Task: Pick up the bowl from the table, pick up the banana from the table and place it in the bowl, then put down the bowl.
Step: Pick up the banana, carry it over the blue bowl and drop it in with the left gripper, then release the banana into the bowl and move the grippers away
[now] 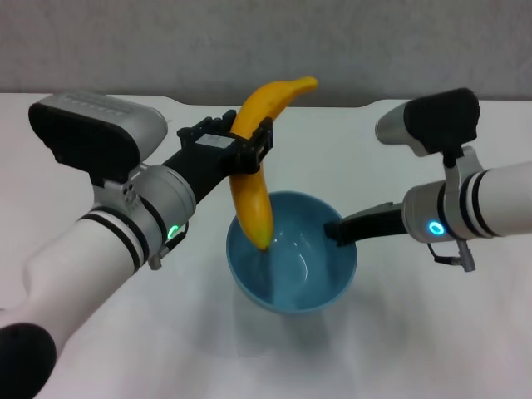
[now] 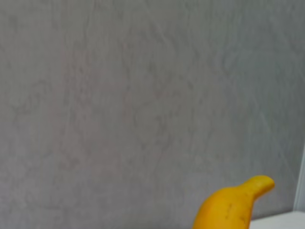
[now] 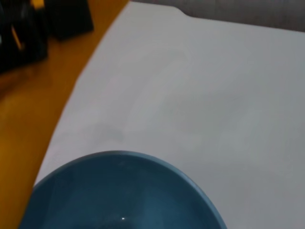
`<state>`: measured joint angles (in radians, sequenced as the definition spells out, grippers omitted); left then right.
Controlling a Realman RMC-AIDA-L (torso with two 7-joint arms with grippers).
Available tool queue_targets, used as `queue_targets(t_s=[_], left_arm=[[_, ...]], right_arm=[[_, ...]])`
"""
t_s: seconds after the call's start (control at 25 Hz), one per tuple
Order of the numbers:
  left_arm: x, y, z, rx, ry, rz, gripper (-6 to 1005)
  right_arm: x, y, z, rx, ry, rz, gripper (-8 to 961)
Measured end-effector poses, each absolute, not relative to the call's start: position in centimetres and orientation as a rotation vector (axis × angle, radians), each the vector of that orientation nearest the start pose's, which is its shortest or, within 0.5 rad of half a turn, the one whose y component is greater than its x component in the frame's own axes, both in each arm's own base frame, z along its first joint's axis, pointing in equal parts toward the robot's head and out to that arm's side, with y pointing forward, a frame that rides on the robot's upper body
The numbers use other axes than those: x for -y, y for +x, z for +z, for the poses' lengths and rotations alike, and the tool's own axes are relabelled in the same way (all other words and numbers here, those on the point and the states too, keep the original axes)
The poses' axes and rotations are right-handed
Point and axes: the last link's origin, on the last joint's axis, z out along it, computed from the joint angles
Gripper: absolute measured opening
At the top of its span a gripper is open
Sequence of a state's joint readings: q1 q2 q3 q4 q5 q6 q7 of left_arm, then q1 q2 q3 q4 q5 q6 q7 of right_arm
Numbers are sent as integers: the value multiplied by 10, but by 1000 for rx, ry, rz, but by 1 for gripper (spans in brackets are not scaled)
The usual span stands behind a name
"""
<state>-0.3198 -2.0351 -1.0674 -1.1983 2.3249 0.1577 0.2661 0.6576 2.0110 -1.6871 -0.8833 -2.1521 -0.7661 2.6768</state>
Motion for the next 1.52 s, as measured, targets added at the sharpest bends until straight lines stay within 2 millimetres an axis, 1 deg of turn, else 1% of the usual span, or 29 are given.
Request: queue_targets(t_s=[0.16, 0.28, 0.72, 0.96, 1.12, 1.32, 1.36, 1.4, 1.52], left_arm=[[-364, -154, -58, 670, -1978, -752, 558], [-361, -155, -63, 660, -1981, -754, 562], [-357, -157, -70, 658, -1990, -761, 575], [-357, -158, -69, 657, -1979, -768, 573], [-355, -162, -61, 638, -1930, -799, 576], [-356, -175, -46, 628, -1849, -811, 766], [-358, -183, -42, 634, -1822, -798, 777], [-359, -186, -42, 636, -1815, -793, 789], [-360, -204, -36, 622, -1761, -767, 823]], right_arm=[[-403, 199, -66, -1148, -2385, 38, 104], [-403, 198, -66, -1147, -2388, 37, 106], [-416, 187, -54, -1135, -2371, 86, 113], [-419, 183, -51, -1120, -2376, 79, 116], [-418, 190, -50, -1133, -2363, 51, 118], [-414, 203, -49, -1166, -2346, 24, 121], [-413, 205, -50, -1169, -2345, 20, 122], [-413, 206, -50, -1168, -2345, 17, 122], [-412, 208, -48, -1148, -2331, 23, 124]])
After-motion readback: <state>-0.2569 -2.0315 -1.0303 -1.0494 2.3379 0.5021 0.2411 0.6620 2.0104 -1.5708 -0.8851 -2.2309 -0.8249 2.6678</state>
